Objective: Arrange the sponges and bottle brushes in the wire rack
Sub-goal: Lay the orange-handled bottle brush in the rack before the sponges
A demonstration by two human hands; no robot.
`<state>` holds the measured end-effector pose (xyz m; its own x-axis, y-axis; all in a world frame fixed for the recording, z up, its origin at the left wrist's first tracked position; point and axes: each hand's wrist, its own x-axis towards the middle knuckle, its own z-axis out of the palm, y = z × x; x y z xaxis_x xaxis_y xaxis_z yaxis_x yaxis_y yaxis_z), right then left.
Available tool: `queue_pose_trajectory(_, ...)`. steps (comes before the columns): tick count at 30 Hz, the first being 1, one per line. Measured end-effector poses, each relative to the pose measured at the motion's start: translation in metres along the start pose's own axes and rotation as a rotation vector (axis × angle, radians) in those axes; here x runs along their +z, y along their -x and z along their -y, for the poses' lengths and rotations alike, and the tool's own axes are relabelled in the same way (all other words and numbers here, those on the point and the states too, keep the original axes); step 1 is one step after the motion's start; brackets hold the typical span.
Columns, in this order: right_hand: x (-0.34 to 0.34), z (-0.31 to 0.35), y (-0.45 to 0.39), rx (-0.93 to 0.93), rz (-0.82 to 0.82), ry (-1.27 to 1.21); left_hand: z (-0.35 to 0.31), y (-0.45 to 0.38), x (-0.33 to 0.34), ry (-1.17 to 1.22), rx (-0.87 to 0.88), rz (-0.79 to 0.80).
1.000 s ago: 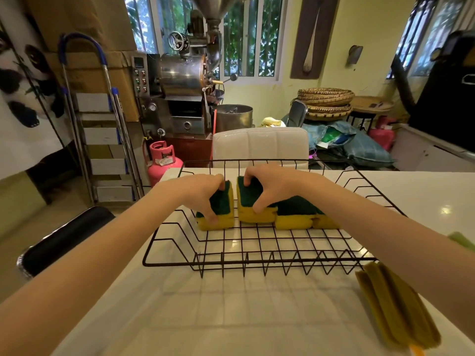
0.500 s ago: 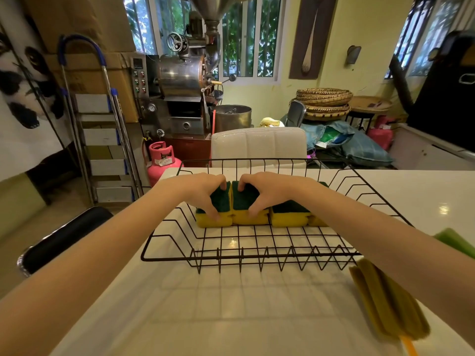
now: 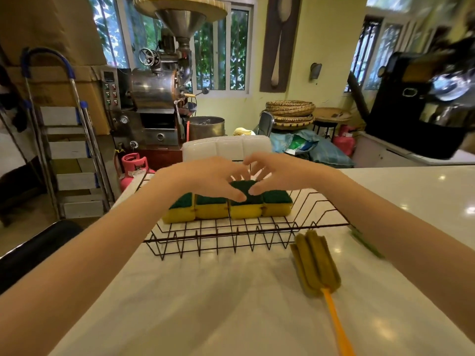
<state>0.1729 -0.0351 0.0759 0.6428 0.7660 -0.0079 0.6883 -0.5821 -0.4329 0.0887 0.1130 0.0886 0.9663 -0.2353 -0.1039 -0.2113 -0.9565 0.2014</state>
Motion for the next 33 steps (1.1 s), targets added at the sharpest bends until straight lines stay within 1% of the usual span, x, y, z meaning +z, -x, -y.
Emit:
queue_pose_trajectory(3,-0.007,-0.008,0.047,0.019,-0.158,-0.08,-0.04,0.005,0.008,0.081,0.174,-0.154)
queue_pose_trajectory(6,-0.005,-0.017,0.095,0.057,-0.316,-0.151,-0.07,0.008,0.023,0.076,0.296,-0.202)
queue_pose_trajectory(10,0.012,-0.027,0.153,0.169,-0.411,-0.238,-0.1,0.007,0.047,0.01,0.461,-0.21)
queue_pose_trajectory(13,0.027,-0.031,0.187,0.286,-0.457,-0.332,-0.114,0.006,0.065,-0.042,0.462,-0.115)
queue_pose_trajectory(15,0.037,-0.032,0.203,0.369,-0.43,-0.368,-0.12,0.007,0.076,-0.083,0.45,-0.04)
queue_pose_trajectory(16,0.042,-0.033,0.209,0.417,-0.39,-0.361,-0.121,0.006,0.081,-0.125,0.452,-0.016)
queue_pose_trajectory(18,0.053,-0.032,0.216,0.505,-0.253,-0.334,-0.123,0.003,0.089,-0.254,0.453,-0.009)
queue_pose_trajectory(20,0.063,-0.029,0.219,0.554,-0.101,-0.348,-0.123,-0.002,0.096,-0.37,0.45,-0.015)
queue_pose_trajectory(23,0.075,-0.024,0.219,0.571,0.029,-0.366,-0.122,-0.009,0.105,-0.444,0.442,-0.019)
queue_pose_trajectory(27,0.084,-0.019,0.216,0.557,0.101,-0.351,-0.117,-0.013,0.111,-0.441,0.441,-0.028)
queue_pose_trajectory(33,0.09,-0.025,0.212,0.501,0.09,-0.397,-0.121,-0.016,0.111,-0.42,0.399,-0.032)
